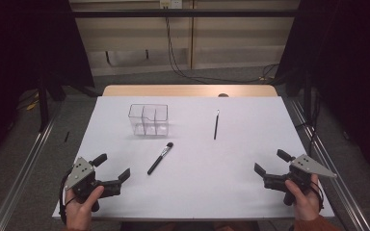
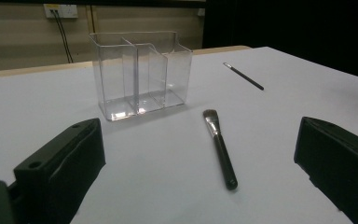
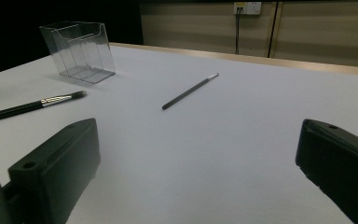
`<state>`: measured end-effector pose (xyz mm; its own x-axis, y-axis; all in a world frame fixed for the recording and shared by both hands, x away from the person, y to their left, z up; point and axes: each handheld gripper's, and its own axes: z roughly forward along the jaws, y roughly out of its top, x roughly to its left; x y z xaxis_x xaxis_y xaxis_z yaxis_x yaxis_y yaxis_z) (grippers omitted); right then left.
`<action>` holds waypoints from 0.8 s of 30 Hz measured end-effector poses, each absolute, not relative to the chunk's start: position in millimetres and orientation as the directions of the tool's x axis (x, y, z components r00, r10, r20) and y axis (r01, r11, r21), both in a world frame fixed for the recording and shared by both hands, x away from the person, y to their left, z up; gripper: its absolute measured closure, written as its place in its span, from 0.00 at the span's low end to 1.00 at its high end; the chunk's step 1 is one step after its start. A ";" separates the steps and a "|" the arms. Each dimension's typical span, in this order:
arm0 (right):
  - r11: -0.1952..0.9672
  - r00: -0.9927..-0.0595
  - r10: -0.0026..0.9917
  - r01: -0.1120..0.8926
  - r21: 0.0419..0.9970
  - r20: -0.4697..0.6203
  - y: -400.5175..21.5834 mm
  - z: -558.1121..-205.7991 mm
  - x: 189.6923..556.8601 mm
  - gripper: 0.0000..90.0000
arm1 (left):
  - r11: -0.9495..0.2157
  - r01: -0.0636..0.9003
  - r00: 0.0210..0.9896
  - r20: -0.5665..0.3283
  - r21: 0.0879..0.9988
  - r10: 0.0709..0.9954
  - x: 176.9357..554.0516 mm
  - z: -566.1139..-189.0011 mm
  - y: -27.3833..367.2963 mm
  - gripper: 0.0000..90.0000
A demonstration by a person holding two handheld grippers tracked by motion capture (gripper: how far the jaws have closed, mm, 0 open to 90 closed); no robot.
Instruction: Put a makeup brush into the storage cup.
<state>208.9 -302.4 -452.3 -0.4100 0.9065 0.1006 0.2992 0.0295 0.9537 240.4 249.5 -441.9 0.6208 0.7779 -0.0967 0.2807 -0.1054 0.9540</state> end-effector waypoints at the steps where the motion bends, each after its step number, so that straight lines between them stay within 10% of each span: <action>1: 0.028 -0.408 0.907 0.302 0.953 0.103 -302.6 -452.4 209.1 0.00 | -0.103 0.284 0.621 -0.101 0.953 0.777 240.7 -442.1 248.5 0.02; 24: 0.055 -0.438 0.894 0.310 0.949 0.091 -296.1 -452.5 212.0 0.00 | -0.158 0.321 0.673 -0.108 0.934 0.731 239.7 -443.4 237.9 0.02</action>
<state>212.0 -296.1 -452.5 -0.4379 0.8944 0.0910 0.3101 0.0553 0.9491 239.7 237.9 -443.4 0.6734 0.7314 -0.1075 0.3211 -0.1583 0.9337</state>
